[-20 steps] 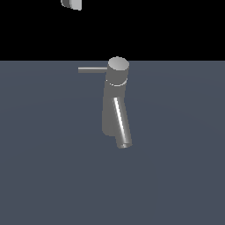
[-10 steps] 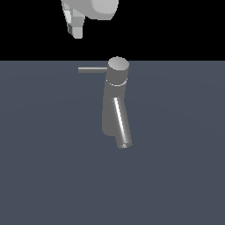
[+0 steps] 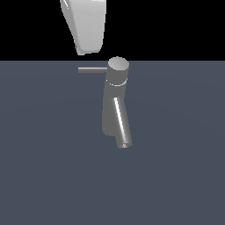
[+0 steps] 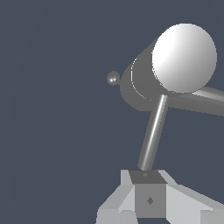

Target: Turn on the faucet by rotating a designated handle.

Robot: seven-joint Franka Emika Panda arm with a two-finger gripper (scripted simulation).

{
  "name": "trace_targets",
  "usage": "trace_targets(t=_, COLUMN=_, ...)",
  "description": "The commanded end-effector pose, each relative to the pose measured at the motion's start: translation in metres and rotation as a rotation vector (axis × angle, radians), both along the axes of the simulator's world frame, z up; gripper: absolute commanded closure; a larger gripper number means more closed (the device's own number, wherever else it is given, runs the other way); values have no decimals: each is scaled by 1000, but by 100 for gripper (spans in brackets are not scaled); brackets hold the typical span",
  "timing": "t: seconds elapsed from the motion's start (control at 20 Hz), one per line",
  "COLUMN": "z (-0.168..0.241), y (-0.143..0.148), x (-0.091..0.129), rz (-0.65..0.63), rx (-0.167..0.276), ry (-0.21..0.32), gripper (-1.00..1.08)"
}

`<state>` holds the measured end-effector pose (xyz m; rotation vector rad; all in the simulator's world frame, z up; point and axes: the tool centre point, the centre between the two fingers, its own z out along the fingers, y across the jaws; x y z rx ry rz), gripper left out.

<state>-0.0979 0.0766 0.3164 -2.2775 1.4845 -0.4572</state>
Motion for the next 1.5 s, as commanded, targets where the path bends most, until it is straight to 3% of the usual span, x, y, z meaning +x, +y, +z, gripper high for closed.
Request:
trace_targets(t=0.0, z=-6, y=0, x=10, rz=-51, rx=20, ry=-17, gripper=108)
trace_targets(t=0.75, z=-24, y=-3, x=45, rz=-215, rx=80, ry=-68, gripper=108)
trace_targets(t=1.1, z=-25, y=-3, x=46, rz=-219, rx=81, ry=-70, gripper=108)
trace_targets(t=1.45, z=-35, y=-4, x=31, rz=-219, rx=81, ry=-69, gripper=108)
